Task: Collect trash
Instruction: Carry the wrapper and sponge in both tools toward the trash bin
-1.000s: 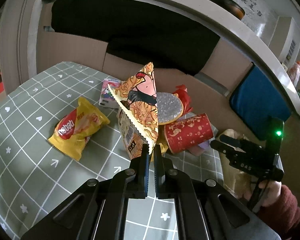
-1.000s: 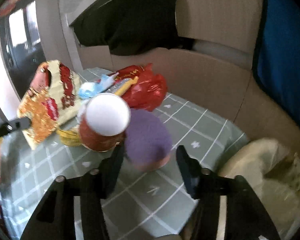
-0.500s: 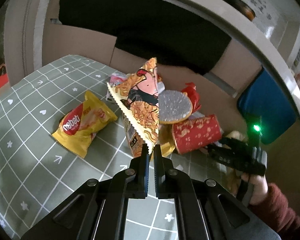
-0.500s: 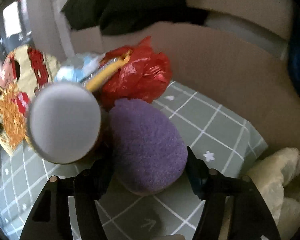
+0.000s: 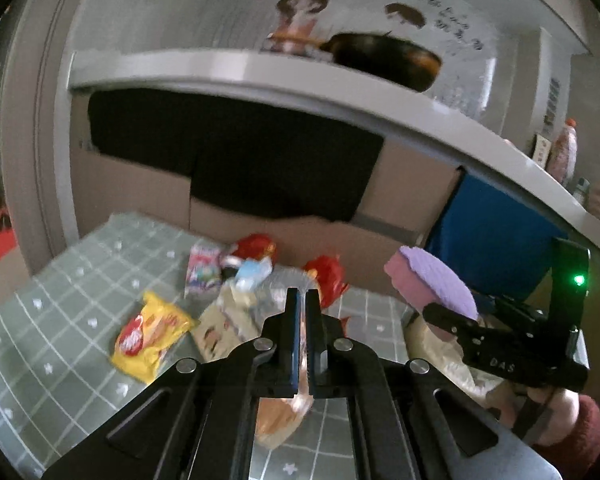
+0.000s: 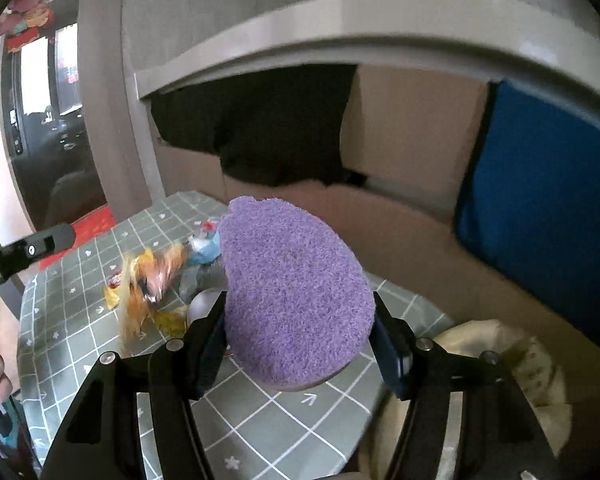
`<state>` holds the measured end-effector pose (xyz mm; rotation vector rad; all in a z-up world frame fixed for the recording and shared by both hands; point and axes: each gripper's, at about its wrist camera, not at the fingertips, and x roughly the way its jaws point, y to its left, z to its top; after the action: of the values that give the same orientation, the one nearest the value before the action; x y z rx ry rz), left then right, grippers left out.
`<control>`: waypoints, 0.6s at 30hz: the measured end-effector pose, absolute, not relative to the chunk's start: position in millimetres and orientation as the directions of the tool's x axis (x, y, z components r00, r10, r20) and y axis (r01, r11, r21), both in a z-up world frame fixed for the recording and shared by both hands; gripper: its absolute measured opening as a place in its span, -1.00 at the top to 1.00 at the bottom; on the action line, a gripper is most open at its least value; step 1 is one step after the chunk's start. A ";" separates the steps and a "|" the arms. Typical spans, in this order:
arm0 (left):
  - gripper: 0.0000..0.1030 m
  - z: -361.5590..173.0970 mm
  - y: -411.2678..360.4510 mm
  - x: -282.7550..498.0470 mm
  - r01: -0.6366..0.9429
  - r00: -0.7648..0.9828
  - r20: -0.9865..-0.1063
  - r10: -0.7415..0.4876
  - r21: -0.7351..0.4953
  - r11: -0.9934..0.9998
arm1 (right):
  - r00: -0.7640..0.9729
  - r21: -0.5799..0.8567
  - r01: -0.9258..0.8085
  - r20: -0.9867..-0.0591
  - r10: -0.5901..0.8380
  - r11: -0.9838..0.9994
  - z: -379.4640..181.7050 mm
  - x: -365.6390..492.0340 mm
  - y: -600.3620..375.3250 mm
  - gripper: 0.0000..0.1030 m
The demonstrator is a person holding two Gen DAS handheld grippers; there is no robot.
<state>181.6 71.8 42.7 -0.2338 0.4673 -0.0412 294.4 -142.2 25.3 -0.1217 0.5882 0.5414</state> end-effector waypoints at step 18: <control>0.09 -37.2 125.4 143.1 -0.090 0.799 -0.587 -0.133 -0.335 0.938 | 0.572 0.162 -0.498 -0.677 0.463 0.852 -64.1 251.6 -149.7 -0.20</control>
<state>143.1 125.4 -37.2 -0.3600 0.6491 -0.0234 251.6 -149.7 -64.1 -0.0485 0.7794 0.5632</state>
